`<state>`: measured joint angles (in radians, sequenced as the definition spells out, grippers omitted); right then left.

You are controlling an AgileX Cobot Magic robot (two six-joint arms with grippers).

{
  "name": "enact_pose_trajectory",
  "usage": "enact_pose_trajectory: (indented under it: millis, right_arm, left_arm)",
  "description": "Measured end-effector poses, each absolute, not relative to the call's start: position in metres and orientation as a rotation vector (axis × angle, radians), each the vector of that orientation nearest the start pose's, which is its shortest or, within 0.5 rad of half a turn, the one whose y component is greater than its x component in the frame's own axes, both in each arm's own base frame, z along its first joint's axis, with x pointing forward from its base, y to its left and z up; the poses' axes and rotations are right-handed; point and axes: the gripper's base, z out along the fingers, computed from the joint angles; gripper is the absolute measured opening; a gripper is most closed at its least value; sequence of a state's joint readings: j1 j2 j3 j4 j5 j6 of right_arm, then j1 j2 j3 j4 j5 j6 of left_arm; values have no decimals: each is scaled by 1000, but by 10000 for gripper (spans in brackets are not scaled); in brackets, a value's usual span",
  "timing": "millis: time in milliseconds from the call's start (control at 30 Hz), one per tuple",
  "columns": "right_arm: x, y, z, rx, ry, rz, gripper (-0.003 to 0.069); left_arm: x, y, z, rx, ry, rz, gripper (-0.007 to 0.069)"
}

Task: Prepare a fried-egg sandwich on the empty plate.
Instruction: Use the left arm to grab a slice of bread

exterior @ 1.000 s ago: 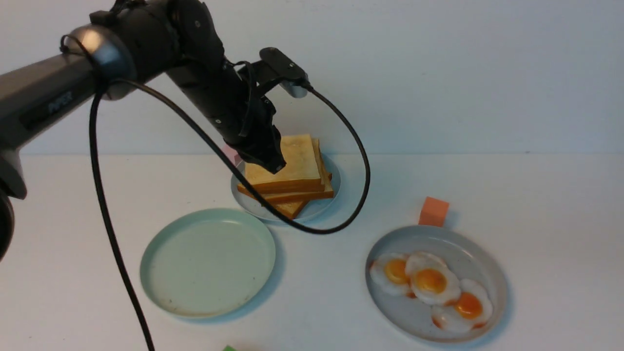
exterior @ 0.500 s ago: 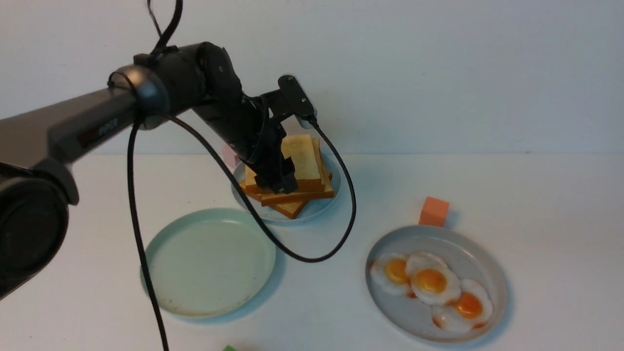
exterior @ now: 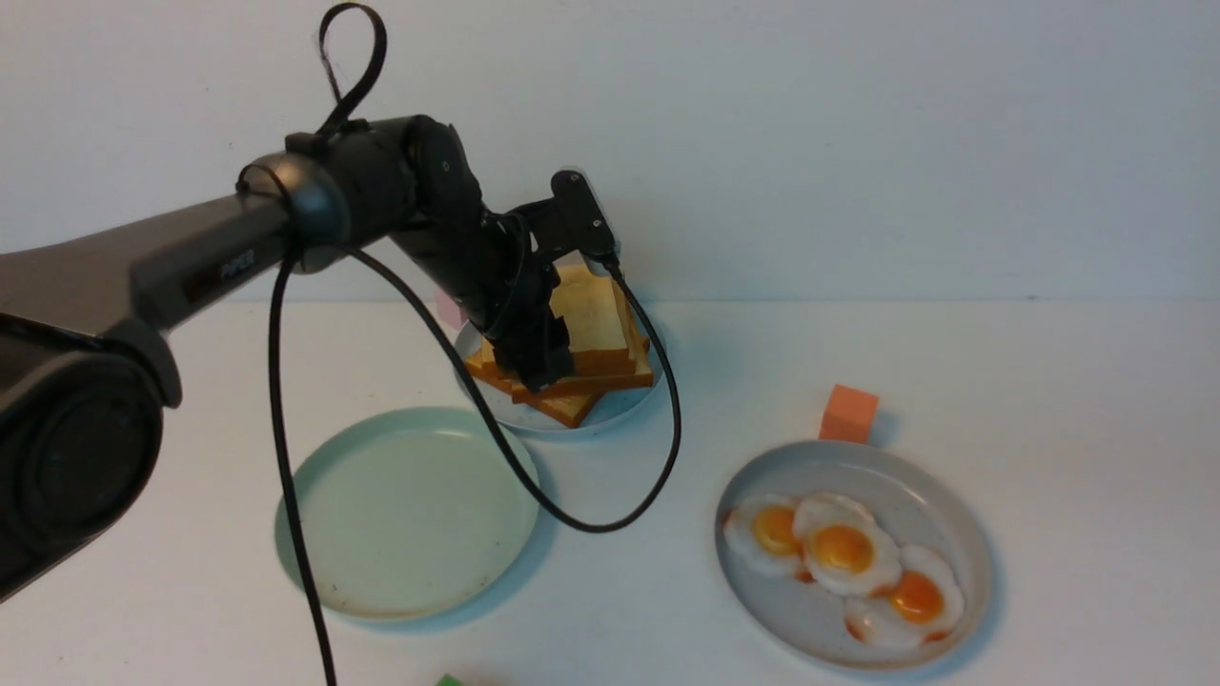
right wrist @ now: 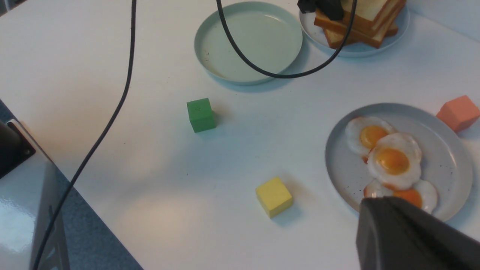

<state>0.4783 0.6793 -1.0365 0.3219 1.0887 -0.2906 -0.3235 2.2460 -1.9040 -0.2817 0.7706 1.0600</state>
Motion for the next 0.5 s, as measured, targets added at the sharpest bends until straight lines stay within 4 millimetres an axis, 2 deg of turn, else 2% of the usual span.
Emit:
enact_pose_trajectory:
  millis: [267, 500]
  right_arm:
    - [71, 65, 407, -822, 2051, 493, 25]
    - [71, 65, 407, -822, 2052, 489, 31]
  left_arm:
    - [472, -177, 200, 1493, 2068, -27, 24]
    - [470, -177, 211, 1490, 2048, -15, 9]
